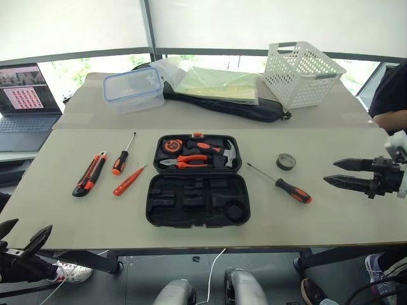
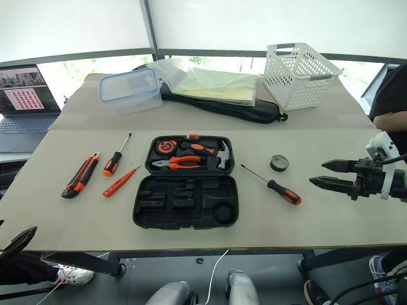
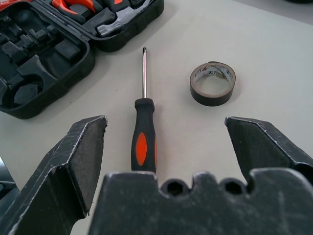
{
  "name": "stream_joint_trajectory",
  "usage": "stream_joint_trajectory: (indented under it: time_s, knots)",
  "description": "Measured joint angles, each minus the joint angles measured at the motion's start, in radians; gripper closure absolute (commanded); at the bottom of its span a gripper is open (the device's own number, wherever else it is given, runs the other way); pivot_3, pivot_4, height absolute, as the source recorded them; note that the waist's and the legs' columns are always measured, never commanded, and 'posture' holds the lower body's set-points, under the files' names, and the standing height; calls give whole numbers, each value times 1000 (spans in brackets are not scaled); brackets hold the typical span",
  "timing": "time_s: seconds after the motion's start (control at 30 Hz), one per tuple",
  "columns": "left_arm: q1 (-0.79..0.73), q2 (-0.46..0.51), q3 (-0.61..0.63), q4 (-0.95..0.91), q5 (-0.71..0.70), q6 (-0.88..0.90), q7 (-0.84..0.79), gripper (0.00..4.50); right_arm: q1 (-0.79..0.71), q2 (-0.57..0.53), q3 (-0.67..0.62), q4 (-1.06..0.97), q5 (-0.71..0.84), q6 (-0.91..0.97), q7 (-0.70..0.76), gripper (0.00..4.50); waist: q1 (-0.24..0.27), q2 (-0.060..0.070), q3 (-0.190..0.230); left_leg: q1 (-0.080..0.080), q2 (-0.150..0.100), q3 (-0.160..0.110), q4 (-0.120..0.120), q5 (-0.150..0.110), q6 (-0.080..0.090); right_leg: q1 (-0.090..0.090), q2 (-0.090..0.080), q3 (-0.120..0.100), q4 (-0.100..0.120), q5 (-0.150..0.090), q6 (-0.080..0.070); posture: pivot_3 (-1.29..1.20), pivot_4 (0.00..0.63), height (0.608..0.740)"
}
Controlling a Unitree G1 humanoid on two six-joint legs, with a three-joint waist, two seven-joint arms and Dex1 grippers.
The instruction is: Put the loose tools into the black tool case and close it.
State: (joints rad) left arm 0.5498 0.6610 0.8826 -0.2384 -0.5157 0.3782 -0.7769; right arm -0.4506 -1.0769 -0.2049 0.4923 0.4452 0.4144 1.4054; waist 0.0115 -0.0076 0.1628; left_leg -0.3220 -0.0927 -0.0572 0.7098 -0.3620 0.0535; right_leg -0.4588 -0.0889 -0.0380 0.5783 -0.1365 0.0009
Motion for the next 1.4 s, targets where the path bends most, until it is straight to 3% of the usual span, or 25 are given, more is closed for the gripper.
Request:
stream_joint_trajectory:
  time_s: [0.17, 0.3, 0.5, 0.67, 0.93, 1.13, 1.23, 1.4]
  knots:
    - [-32, 27, -18, -2, 6, 33, 23, 81, 23, 4, -4, -19, -1, -9, -15, 0, 3, 0, 0, 0, 0, 0, 0, 0, 0, 0, 0, 0, 0, 0, 0, 0, 150, 740]
    - [-116, 86, -54, -72, -37, 188, 87, 81, 42, 27, -26, -84, 4, -13, -64, 0, 1, 0, 0, 0, 0, 1, 1, 0, -1, 1, 0, 0, 2, 0, 0, 0, 150, 740]
    - [-433, 241, -209, -156, -131, 535, 234, 81, 68, 43, -71, -434, 133, 145, -133, 0, -2, 0, 0, 2, 1, 0, 1, 2, -4, 0, 5, 0, 4, 1, -2, 0, 150, 740]
    - [-747, 276, -441, -36, -122, 758, 339, 81, 23, 97, -50, -675, 219, 226, -207, 0, -10, -1, 1, 4, 0, 0, 2, 1, -6, -1, 7, 1, 9, 1, -2, 0, 150, 740]
    - [-1007, 234, -738, 250, 20, 719, 331, 81, -61, 177, 2, -830, 326, 291, -276, 0, -7, -1, 1, 2, 0, 0, 2, 2, -7, -3, 11, 0, 10, 1, -3, 0, 150, 740]
    - [-1142, 156, -848, 493, 139, 569, 292, 81, -80, 211, 23, -869, 355, 294, -310, 0, -2, -2, 1, 1, -1, 0, 2, 6, 0, -5, 11, -1, 10, 1, -3, 0, 150, 740]
    - [-1196, 117, -887, 605, 190, 491, 264, 816, -77, 223, 36, -876, 358, 294, -320, 0, -1, -2, 1, 0, -1, 1, 3, 6, 0, -5, 11, -1, 10, 1, -3, 0, 150, 740]
    - [-1257, 79, -899, 713, 238, 430, 229, 2727, -64, 224, 38, -879, 359, 294, -329, 0, 1, -2, 1, 1, -1, 1, 5, 6, 0, -5, 7, -1, 9, 1, -3, 0, 150, 740]
